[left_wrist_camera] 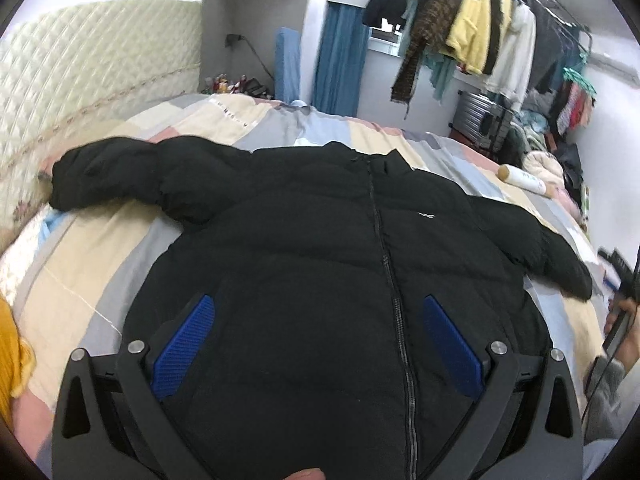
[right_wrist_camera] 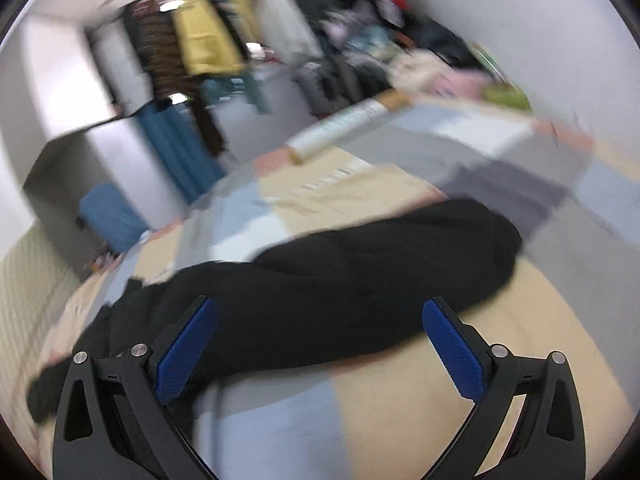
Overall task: Fold large clothes
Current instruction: 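Grasp the jacket sleeve cuff with the right gripper and lift it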
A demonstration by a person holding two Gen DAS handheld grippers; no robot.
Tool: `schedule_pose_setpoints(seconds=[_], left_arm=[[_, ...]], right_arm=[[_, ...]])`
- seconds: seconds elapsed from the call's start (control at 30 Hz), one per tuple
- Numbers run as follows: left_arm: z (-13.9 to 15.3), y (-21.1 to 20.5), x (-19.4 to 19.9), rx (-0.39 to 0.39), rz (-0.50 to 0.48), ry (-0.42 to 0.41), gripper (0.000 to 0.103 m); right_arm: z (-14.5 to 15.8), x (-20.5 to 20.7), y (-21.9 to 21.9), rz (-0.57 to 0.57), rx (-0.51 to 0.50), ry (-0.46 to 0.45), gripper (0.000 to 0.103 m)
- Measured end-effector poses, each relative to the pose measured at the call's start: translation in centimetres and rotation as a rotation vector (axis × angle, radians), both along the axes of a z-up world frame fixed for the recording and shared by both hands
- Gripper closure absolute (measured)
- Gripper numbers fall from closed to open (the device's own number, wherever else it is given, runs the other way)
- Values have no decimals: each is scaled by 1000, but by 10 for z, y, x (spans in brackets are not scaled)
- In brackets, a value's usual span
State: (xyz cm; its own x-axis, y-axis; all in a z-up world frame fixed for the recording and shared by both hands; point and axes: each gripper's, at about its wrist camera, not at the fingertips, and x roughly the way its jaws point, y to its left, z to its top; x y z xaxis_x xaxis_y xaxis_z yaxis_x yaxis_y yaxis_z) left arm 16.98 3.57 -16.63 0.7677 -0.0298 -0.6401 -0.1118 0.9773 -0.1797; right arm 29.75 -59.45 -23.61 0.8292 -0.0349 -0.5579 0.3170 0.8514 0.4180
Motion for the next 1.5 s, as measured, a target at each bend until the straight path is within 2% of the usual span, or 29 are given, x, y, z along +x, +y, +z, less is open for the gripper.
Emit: schedule_pose_setpoints(seconds=[0.2, 0.3, 0.37, 0.5, 0.6, 0.63, 0.7, 0.8, 0.87, 0.93, 1.03, 1.2, 1.3, 1.5], left_arm=[[-15, -3, 12, -30, 15, 11, 0], [-26, -10, 22, -12, 16, 31, 0], [-34, -15, 30, -15, 11, 50, 0], [-44, -20, 40, -10, 7, 75, 0], [-47, -24, 44, 6, 6, 77, 0], [-49, -25, 45, 12, 6, 78, 0], [-50, -25, 46, 18, 7, 81, 0], [-53, -24, 48, 15, 9, 90, 0], [-53, -23, 48, 8, 10, 94, 0], [-52, -21, 47, 3, 8, 94, 0], [-49, -18, 42, 2, 12, 83, 0], [-38, -17, 36, 16, 3, 67, 0], [-24, -21, 35, 42, -42, 82, 0], [8, -14, 19, 93, -49, 9, 0]], right_arm=[[-59, -3, -83, -191, 261, -11, 2], [-85, 1, -110, -273, 378, -34, 7], [-95, 7, -121, -313, 418, -50, 14], [-94, 26, -128, -356, 373, -66, 19], [-90, 41, -132, -344, 360, -91, 31], [-89, 45, -133, -334, 348, -95, 39], [-87, 54, -135, -320, 302, -95, 45], [-85, 60, -134, -286, 278, -98, 62], [-83, 67, -133, -254, 290, -83, 83], [-76, 64, -131, -248, 292, -81, 91], [-51, 61, -125, -241, 230, -68, 95], [3, 53, -119, -235, 164, -100, 96], [43, 50, -110, -234, 136, -118, 97], [116, 49, -76, -193, 71, -178, 97]])
